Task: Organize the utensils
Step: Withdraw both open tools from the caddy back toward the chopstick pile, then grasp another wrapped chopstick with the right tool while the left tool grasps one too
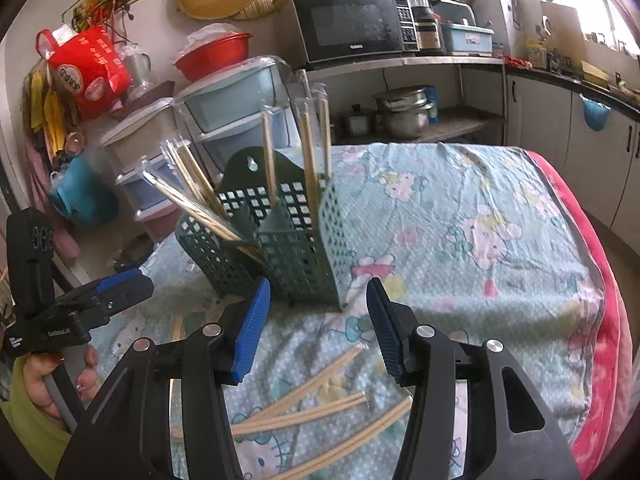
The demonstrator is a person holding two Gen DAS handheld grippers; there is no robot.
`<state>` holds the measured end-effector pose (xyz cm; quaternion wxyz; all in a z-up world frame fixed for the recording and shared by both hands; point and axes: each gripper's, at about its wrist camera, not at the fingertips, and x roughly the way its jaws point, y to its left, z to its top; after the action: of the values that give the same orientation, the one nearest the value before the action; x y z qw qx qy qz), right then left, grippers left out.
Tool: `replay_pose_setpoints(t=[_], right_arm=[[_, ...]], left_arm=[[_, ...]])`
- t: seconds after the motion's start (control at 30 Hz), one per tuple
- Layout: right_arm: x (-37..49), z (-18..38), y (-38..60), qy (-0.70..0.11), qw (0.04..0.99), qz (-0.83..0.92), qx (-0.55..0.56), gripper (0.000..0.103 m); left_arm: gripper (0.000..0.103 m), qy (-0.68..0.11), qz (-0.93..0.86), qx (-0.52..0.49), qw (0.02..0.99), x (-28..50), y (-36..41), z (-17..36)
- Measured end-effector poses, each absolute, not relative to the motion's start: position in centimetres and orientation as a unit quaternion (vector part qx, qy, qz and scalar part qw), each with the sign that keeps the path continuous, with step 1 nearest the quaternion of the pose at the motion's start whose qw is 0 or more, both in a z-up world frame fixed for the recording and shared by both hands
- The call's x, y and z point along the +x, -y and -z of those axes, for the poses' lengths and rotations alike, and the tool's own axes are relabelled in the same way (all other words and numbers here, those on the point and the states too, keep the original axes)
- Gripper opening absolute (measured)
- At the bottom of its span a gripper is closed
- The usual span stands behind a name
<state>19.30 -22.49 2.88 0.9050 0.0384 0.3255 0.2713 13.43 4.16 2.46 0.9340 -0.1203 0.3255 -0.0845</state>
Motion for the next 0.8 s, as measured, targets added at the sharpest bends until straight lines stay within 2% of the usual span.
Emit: replay_pose_setpoints(t=[0.6, 0.8], right_arm=[[19.4, 0.7, 25.6, -0.369, 0.898, -0.235, 0.050, 0.047], [19.5, 2.4, 26.2, -0.394, 0.889, -0.226, 0.050, 0.041]], left_arm=[[0.092, -0.373, 0.133, -0.077, 0.915, 15.3, 1.1, 0.3], [0.070, -0.404, 0.161, -0.055, 0.899, 16.7, 3.6, 1.6]])
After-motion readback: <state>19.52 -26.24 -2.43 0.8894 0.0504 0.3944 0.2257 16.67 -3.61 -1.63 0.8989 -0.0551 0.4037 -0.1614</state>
